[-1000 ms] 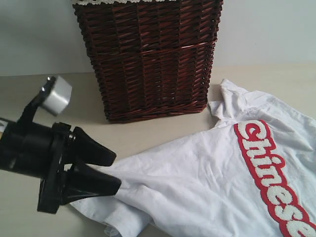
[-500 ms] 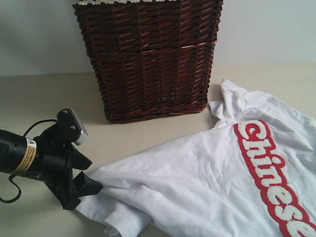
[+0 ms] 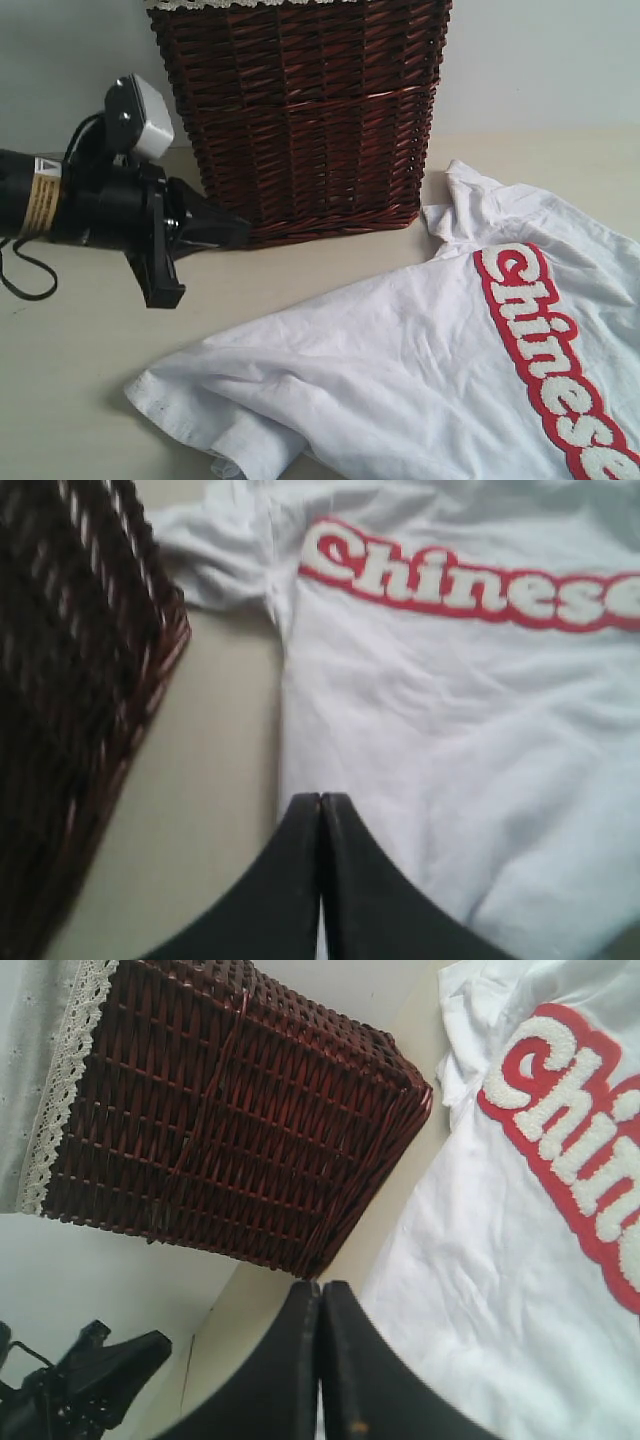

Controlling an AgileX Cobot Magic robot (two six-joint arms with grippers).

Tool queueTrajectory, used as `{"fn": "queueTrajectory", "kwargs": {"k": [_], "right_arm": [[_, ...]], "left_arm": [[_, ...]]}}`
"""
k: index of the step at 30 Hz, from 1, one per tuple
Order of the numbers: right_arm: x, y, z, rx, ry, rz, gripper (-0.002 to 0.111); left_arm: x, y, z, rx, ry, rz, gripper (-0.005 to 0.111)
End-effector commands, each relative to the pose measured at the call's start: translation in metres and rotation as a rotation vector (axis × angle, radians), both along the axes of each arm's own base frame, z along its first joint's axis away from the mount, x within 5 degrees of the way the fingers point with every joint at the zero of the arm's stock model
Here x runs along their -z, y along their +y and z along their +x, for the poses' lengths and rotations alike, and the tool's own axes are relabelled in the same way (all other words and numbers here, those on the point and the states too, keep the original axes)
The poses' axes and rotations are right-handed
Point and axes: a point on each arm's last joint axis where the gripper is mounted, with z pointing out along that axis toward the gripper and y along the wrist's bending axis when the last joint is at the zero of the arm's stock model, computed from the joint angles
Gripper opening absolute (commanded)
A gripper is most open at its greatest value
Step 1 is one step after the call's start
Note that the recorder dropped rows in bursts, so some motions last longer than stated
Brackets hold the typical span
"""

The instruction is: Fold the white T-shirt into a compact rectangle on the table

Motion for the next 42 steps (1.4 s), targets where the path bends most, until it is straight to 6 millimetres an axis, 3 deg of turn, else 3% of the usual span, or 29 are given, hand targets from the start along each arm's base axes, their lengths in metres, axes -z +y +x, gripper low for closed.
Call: {"fn": "queueTrajectory", "kwargs": {"k": [1,5,8,10,16,22,25,27,28,32,35,39,42], "right_arm": [[0.0,0.0,0.0,0.001,-0.013,0.0,0.0],[0.0,0.0,0.0,0.001,-0.013,0.0,0.0],[0.0,0.0,0.0,0.001,-0.013,0.0,0.0],[0.0,0.0,0.0,0.001,-0.013,0.0,0.0],[0.0,0.0,0.0,0.001,-0.013,0.0,0.0],[0.0,0.0,0.0,0.001,-0.013,0.0,0.0],[0.0,0.0,0.0,0.001,-0.013,0.0,0.0],[0.0,0.0,0.0,0.001,-0.013,0.0,0.0],[0.0,0.0,0.0,0.001,-0.013,0.0,0.0],[0.0,0.0,0.0,0.001,-0.013,0.0,0.0],[0.0,0.0,0.0,0.001,-0.013,0.0,0.0],[0.0,0.0,0.0,0.001,-0.013,0.0,0.0],[0.0,0.0,0.0,0.001,-0.013,0.0,0.0]], "left_arm": [[0.007,0.009,0.012,-0.122,-0.027,0.101,0.003],[0.052,0.025,0.015,-0.266,0.059,0.273,0.027],[0.073,0.027,0.001,-0.24,0.154,0.288,0.047],[0.083,0.026,-0.01,-0.201,0.212,0.277,0.054],[0.105,0.028,-0.017,-0.152,0.25,0.327,0.051],[0.113,0.029,-0.018,-0.135,0.271,0.347,0.048],[0.113,0.029,-0.018,-0.133,0.269,0.348,0.026],[0.112,0.028,-0.017,-0.131,0.266,0.343,0.005],[0.109,0.027,-0.015,-0.124,0.256,0.334,0.001],[0.086,0.017,-0.006,-0.076,0.2,0.247,0.0],[0.048,0.001,-0.001,0.03,0.147,0.091,0.0],[0.001,-0.024,-0.022,0.346,0.163,-0.145,0.0],[-0.003,-0.045,-0.05,0.492,0.296,-0.187,0.0]]}}
